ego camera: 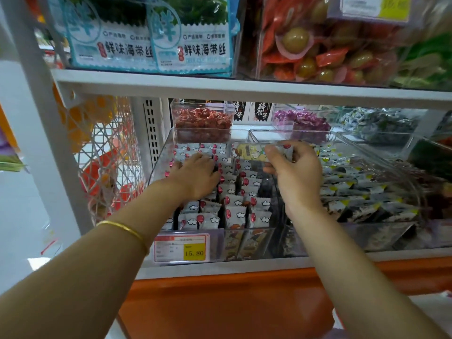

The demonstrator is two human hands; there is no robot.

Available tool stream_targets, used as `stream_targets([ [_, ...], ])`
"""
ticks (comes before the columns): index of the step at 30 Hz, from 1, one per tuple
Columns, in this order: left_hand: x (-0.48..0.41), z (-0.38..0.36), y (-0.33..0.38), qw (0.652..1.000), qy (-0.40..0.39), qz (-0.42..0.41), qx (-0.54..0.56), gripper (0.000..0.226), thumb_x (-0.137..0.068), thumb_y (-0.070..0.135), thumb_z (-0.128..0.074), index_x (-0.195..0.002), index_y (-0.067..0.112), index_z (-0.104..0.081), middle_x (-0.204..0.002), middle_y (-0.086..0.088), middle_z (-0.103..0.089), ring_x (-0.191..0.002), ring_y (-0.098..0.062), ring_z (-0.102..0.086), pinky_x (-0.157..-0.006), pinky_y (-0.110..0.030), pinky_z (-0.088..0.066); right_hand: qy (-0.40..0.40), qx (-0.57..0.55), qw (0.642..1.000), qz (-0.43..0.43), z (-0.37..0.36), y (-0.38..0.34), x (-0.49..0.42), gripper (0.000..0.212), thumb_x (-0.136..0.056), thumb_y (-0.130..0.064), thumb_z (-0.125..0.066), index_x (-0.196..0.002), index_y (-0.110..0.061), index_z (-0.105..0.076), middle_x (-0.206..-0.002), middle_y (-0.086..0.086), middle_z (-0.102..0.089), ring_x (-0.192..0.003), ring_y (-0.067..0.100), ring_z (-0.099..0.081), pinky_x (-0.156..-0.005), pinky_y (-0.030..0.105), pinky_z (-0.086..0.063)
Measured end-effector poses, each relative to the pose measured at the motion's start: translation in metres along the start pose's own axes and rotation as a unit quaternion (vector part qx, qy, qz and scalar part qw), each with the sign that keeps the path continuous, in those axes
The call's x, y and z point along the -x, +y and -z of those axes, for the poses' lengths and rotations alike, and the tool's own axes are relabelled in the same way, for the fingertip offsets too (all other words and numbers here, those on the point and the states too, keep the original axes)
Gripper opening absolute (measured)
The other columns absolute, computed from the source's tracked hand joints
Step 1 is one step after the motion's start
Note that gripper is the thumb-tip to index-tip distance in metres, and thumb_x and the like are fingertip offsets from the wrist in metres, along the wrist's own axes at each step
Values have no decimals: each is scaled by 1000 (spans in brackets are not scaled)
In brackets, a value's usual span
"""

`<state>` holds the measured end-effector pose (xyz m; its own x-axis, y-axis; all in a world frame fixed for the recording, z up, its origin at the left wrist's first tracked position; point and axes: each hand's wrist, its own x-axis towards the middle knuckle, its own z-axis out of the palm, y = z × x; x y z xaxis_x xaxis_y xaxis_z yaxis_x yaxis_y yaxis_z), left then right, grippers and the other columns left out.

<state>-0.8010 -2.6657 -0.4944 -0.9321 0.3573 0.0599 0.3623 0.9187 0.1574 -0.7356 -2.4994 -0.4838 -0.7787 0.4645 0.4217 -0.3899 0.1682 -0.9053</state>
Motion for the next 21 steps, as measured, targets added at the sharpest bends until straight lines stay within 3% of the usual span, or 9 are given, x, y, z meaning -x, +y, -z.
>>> stream_targets([
  [2,-8,-4,-2,997,-49,3,-66,51,-99,42,-16,-127,9,-43,-149,-6,-29,-144,-20,-6,-111,-61,-7,-9,19,1000,15,0,1,0,9,-87,-17,-65,-88,-19,-56,-80,-6,-58,-50,1,-61,-56,18,-54],
  [4,-11,-7,-3,992,-69,2,-102,55,-99,44,-11,-134,11,-38,-153,-5,-21,-145,-19,3,-111,-61,-4,-10,40,999,24,0,0,1,17,-87,-18,-65,-97,-7,-57,-81,0,-60,-55,4,-64,-64,34,-58],
  [7,-4,-7,-1,995,-65,10,-78,58,-99,44,-8,-139,14,-36,-156,-3,-16,-145,-17,5,-110,-60,1,-17,84,995,48,0,-2,0,21,-86,-19,-66,-99,-9,-55,-90,12,-61,-77,31,-66,-74,54,-52],
  [10,11,-6,2,998,-45,-4,-40,54,-100,40,-10,-139,16,-39,-155,-1,-22,-144,-15,0,-109,-59,3,-36,113,989,87,-7,-6,-4,27,-84,-18,-68,-105,-7,-53,-99,14,-61,-88,34,-62,-79,50,-51],
  [12,22,-7,2,999,-27,-14,-13,52,-100,39,-12,-130,16,-48,-151,-1,-31,-144,-14,-5,-111,-61,1,-57,142,981,118,-17,-7,-9,31,-84,-17,-67,-108,-3,-53,-98,12,-60,-88,30,-61,-80,37,-50],
  [14,31,-8,2,1000,-15,-16,-6,51,-100,38,-14,-132,15,-46,-151,0,-31,-144,-14,-8,-111,-61,-1,-91,182,967,151,-33,-6,-16,29,-85,-16,-66,-106,-1,-53,-91,9,-56,-81,25,-54,-65,23,-37],
  [17,40,-9,4,1000,-3,-17,-22,50,-100,36,-16,-142,15,-33,-154,0,-24,-144,-14,-7,-113,-57,-1,-158,235,946,159,-57,-2,-30,20,-86,-12,-64,-99,-3,-52,-85,8,-52,-77,15,-47,-56,19,-31],
  [21,43,-8,6,1000,0,-11,2,51,-100,35,-17,-148,18,-22,-158,2,-12,-145,-12,-1,-113,-52,4,-259,336,889,169,-83,13,-43,22,-81,-16,-69,-98,-9,-57,-99,8,-55,-84,15,-48,-62,24,-31],
])
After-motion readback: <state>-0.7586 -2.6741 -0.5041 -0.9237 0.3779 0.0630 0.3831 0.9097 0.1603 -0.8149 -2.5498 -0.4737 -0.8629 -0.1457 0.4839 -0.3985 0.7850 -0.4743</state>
